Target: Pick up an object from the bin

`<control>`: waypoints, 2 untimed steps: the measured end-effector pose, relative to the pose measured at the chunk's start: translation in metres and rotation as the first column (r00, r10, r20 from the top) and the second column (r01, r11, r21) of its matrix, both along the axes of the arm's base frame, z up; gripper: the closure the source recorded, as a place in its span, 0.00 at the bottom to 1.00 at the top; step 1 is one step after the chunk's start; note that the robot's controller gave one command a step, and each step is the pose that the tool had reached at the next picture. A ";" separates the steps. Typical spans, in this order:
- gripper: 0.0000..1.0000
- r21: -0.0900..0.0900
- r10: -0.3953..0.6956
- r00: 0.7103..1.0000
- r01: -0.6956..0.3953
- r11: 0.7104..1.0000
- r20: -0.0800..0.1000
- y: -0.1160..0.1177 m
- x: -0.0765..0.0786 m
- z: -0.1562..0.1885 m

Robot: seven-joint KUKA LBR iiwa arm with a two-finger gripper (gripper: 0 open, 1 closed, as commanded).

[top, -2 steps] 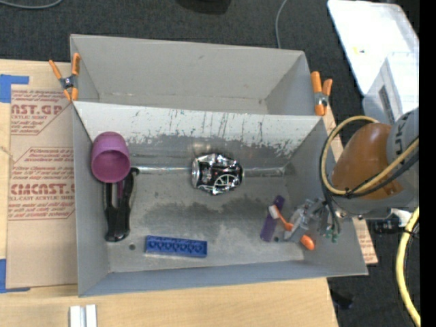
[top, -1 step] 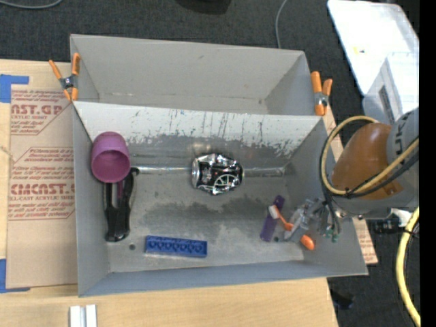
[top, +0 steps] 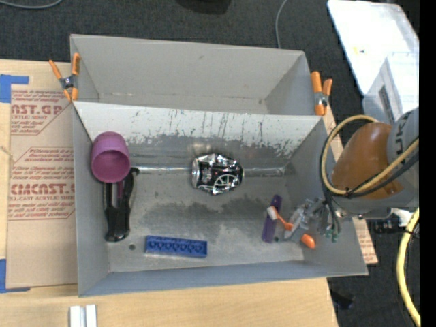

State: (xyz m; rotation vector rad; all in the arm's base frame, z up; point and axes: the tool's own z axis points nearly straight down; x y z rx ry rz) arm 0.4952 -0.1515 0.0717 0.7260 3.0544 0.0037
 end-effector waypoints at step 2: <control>1.00 0.003 0.001 1.000 -0.001 1.000 -0.009 0.001 -0.003 0.029</control>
Offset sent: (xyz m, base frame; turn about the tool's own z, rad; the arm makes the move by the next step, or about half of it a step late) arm 0.0000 0.0002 0.0725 0.0001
